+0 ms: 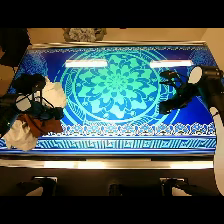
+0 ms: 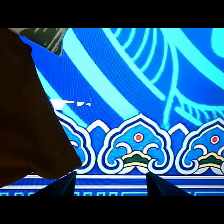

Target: Fold the shirts.

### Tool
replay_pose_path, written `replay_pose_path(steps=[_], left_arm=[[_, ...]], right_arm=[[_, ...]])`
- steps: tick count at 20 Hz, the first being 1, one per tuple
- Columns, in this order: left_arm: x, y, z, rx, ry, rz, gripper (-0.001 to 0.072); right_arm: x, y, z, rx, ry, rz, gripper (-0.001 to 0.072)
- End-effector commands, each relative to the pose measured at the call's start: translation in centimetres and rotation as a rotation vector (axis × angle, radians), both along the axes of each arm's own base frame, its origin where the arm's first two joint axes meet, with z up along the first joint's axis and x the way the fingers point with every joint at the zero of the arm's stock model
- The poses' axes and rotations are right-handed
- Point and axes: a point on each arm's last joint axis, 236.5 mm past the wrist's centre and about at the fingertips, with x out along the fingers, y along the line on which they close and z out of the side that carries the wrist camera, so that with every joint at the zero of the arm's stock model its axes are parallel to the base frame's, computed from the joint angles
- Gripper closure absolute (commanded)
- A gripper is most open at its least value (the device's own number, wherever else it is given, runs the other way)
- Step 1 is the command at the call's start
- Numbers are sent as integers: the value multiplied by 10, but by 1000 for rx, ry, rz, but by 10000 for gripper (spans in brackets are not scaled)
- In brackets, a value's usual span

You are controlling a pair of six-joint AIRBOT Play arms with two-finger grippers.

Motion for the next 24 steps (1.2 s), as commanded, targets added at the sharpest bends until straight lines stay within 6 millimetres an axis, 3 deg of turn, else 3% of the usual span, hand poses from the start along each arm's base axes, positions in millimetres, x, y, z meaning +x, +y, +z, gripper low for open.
replay_pose_path(steps=[1, 14, 17, 21, 23, 24], left_arm=[[0, 0, 0, 0, -1, -1, 183], [0, 0, 0, 0, -1, 0, 183], [3, -8, 2, -40, -13, 18, 183], [24, -17, 7, -84, -94, 30, 179], [34, -23, 13, -119, -139, 39, -13], [42, -19, 20, -115, -169, 48, -13]], right_arm=[[0, 0, 0, 0, 0, 0, 103], [2, -1, 0, -4, -10, 4, 103], [32, -4, 5, -16, -137, -5, 103], [66, -4, 16, -12, -289, -19, 104], [83, -4, 23, -10, -366, -27, 101], [86, -3, 25, -6, -379, -29, 98]])
